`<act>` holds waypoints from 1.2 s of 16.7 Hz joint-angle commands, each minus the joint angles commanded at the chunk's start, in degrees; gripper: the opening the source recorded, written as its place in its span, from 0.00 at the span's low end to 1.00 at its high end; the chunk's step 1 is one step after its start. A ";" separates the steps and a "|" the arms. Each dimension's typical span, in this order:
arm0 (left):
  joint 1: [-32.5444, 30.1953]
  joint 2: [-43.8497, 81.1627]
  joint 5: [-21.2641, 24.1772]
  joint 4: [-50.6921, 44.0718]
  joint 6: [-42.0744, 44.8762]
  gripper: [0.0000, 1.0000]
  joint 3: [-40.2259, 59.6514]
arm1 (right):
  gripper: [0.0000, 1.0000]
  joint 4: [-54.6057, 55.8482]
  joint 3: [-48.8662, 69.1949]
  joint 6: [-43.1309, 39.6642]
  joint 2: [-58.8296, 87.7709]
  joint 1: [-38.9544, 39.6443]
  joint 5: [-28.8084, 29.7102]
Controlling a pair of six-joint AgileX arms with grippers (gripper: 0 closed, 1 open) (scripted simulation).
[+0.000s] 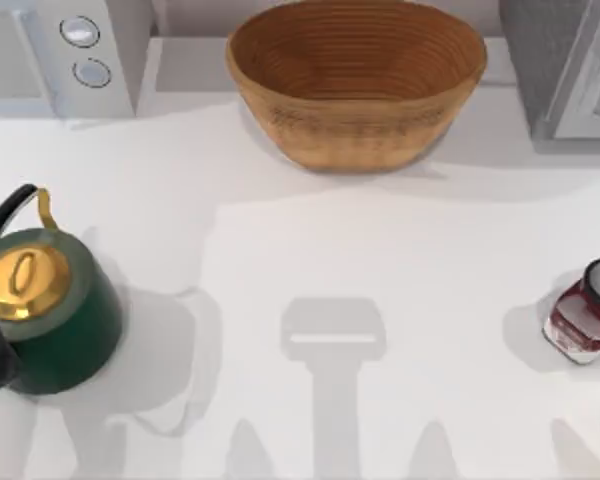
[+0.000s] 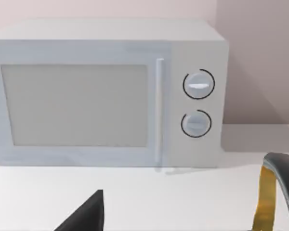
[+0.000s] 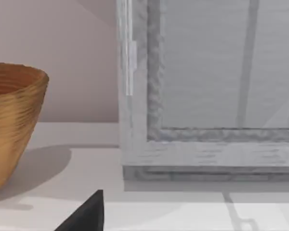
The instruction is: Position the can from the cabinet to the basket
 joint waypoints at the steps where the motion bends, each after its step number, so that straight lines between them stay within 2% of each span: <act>1: 0.00 0.00 0.00 0.00 0.00 1.00 0.00 | 1.00 0.00 0.00 0.00 0.00 0.00 0.00; 4: 0.00 0.00 0.00 0.00 0.00 1.00 0.00 | 1.00 -0.48 1.79 0.02 1.53 0.22 0.22; 8: 0.00 0.00 0.00 0.00 0.00 1.00 0.00 | 1.00 -3.22 12.48 0.12 10.24 1.43 1.52; 20: 0.00 0.00 0.00 0.00 0.00 1.00 0.00 | 1.00 -17.59 72.37 0.59 56.01 7.86 8.24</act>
